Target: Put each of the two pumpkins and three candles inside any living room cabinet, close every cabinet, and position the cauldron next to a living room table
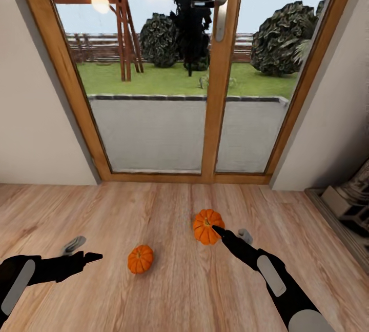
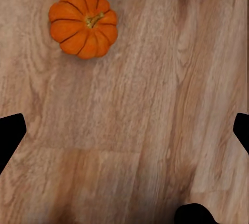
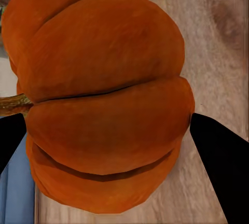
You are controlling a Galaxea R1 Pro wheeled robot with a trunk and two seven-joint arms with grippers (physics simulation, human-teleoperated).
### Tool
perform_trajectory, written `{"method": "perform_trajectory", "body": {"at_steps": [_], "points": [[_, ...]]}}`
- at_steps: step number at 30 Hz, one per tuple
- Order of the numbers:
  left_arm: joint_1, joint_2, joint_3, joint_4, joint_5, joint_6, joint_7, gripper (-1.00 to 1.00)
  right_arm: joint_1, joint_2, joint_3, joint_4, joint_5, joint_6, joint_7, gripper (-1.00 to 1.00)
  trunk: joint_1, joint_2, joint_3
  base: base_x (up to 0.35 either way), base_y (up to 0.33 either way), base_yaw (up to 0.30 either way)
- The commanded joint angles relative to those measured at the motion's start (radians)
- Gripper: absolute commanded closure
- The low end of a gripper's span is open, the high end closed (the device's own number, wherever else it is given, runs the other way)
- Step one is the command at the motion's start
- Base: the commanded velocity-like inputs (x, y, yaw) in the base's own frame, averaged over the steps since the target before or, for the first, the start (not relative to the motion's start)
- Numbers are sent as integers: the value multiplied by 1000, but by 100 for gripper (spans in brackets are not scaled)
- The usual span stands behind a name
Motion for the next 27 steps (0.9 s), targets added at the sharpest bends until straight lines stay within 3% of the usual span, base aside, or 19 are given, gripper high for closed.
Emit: {"method": "perform_trajectory", "body": {"at_steps": [1,17,27], "points": [[0,0,0,0,0,0,0,-100,0,0,0,-1,-7,1,2,100,0,0,0,212,-211,-41],[0,0,0,0,0,0,1,-100,0,0,0,-1,-7,0,6,100,0,0,0,204,-211,-9],[0,0,0,0,0,0,1,-100,0,0,0,-1,-7,-1,6,100,0,0,0,129,-36,0]]}}
